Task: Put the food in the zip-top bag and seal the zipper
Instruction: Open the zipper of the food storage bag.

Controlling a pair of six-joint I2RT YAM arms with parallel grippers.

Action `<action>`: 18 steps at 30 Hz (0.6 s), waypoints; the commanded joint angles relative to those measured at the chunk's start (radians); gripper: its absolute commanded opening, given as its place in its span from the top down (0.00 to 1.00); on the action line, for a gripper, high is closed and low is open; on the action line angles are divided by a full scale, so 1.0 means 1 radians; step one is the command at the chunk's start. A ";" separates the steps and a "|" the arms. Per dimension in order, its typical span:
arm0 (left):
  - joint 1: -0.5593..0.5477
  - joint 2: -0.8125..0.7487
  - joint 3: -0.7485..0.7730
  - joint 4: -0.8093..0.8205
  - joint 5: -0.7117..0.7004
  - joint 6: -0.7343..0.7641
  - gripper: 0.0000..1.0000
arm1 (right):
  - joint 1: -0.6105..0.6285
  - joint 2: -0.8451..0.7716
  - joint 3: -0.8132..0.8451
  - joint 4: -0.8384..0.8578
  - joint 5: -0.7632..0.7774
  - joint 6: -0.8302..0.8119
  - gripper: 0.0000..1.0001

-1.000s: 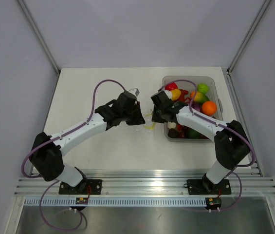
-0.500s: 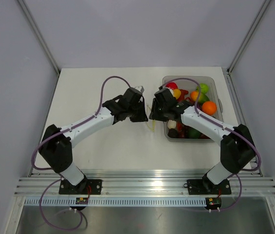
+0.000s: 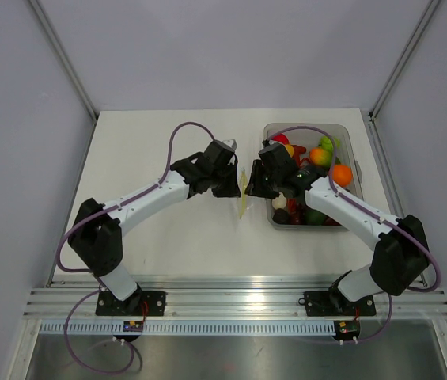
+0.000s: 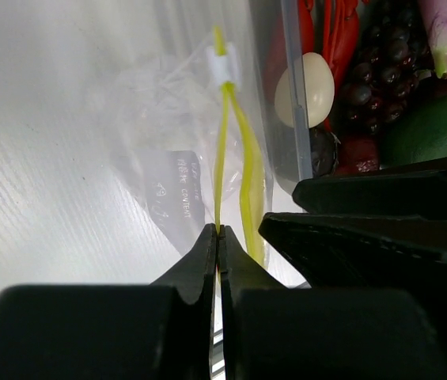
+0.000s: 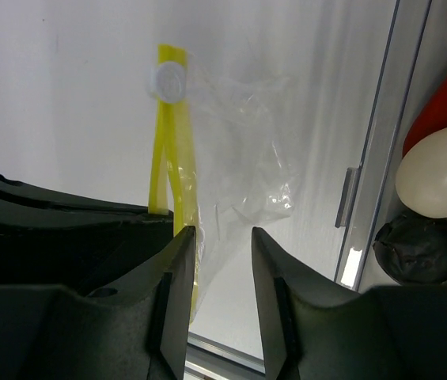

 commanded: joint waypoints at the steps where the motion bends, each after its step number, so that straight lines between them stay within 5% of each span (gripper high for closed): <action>1: 0.004 -0.013 0.055 0.007 -0.003 0.023 1.00 | -0.006 0.005 -0.001 -0.005 -0.009 -0.008 0.59; 18: 0.004 -0.017 0.041 0.013 0.012 0.024 1.00 | 0.045 -0.003 0.048 -0.009 -0.027 0.004 0.57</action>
